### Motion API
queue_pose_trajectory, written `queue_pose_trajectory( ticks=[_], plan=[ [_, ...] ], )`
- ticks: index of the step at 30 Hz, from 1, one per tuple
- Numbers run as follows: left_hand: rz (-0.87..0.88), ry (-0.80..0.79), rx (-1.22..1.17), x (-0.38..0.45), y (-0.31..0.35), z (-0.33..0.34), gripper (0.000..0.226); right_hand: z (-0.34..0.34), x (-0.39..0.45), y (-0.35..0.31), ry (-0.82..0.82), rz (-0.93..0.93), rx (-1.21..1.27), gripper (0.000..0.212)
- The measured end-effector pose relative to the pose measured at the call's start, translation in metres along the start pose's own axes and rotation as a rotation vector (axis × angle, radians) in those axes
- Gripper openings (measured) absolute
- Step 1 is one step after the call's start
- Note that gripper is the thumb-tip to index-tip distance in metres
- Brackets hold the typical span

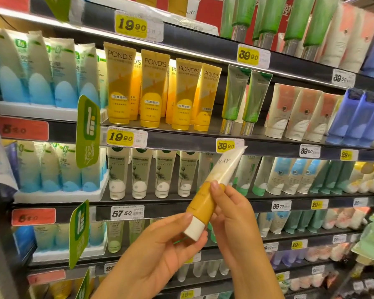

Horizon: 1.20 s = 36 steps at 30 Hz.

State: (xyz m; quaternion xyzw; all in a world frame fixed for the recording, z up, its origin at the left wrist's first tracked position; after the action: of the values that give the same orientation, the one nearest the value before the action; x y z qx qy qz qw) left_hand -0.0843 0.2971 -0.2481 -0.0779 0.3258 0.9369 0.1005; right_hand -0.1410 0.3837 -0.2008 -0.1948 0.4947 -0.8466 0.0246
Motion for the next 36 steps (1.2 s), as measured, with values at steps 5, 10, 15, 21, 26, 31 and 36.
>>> queue_pose_trajectory(
  ticks=[5, 10, 15, 21, 26, 31, 36],
  plan=[
    [-0.063, -0.028, -0.130, 0.001, -0.002, -0.002, 0.036, 0.000, 0.000, 0.004, -0.014, 0.030, 0.109, 0.036],
    [-0.041, -0.061, -0.095, 0.002, -0.001, -0.004, 0.029, 0.003, 0.002, 0.006, -0.040, 0.023, 0.173, 0.037],
    [0.176, 0.111, 0.177, 0.003, 0.014, -0.021, 0.038, 0.003, 0.004, 0.008, -0.052, 0.007, 0.075, 0.030],
    [0.491, 0.349, 0.758, -0.008, 0.035, -0.026, 0.038, 0.003, 0.004, 0.016, -0.043, 0.048, -0.014, 0.036],
    [0.557, 0.381, 0.822, -0.012, 0.039, -0.023, 0.043, 0.000, 0.005, 0.021, 0.001, 0.066, -0.030, 0.029],
    [0.553, 0.397, 0.854, -0.014, 0.040, -0.021, 0.045, 0.000, 0.007, 0.025, 0.028, 0.089, 0.003, 0.018],
    [0.537, 0.393, 0.866, -0.014, 0.041, -0.025, 0.039, 0.003, 0.010, 0.028, 0.019, 0.097, 0.008, 0.018]
  ],
)
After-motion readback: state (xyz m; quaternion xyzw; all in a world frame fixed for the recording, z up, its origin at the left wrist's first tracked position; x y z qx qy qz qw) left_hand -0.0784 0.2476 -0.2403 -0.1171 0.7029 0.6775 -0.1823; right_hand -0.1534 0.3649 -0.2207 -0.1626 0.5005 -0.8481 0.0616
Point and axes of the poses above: each hand's wrist, its own x-axis towards the middle knuckle, its own z-axis out of the palm, y = z × x, the point moved 7 cm from there along x, towards the middle knuckle, and after that the axes turned 7 degrees about -z, right-handed, at the moved point
